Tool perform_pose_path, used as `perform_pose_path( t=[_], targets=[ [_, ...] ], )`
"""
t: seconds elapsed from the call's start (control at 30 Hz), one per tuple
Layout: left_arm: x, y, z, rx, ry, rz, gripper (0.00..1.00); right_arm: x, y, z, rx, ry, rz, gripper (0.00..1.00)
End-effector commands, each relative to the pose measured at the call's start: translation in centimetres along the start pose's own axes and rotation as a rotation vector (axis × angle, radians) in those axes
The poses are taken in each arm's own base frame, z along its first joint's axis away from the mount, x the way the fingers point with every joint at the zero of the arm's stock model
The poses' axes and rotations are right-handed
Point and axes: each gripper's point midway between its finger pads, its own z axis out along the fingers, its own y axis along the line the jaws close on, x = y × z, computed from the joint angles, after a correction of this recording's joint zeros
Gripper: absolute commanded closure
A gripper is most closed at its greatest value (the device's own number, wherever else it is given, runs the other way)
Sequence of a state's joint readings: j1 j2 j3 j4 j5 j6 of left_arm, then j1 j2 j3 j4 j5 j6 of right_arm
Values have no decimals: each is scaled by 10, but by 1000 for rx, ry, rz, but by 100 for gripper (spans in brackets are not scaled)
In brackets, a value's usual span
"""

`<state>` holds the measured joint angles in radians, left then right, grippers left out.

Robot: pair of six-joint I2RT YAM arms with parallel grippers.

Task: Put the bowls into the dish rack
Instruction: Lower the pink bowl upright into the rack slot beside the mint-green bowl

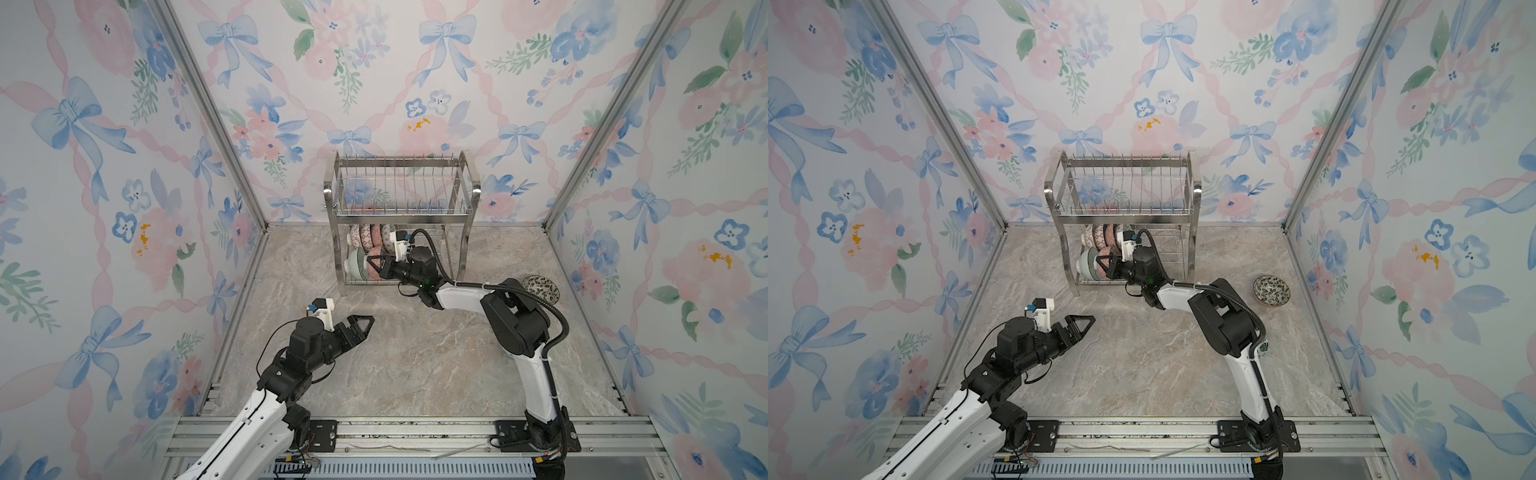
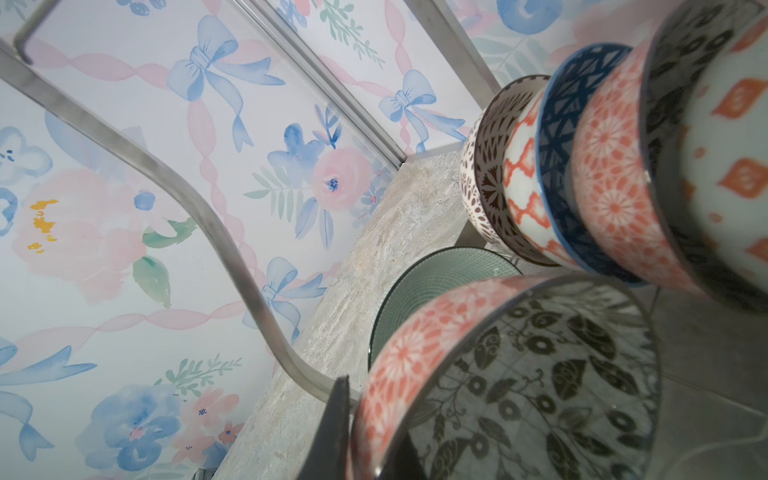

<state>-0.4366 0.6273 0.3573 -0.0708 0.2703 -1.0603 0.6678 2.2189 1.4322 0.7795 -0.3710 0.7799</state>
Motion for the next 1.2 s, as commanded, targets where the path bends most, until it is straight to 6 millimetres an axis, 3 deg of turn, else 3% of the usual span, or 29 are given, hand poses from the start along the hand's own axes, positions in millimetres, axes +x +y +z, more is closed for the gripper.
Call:
perform_pose_path(
  t=[0.0,0.73,1.17],
  targets=[
    [0,4,-1,-11,-2,0,2,-33,32,4,-142,-90,-15,100],
    [2,8,-4,-6,-14,-11,2,-27,13,14,-249,-134,170,100],
    [3,6,-1,-13,-4,-6,2,-11,-11,9,-113,-38,113,100]
  ],
)
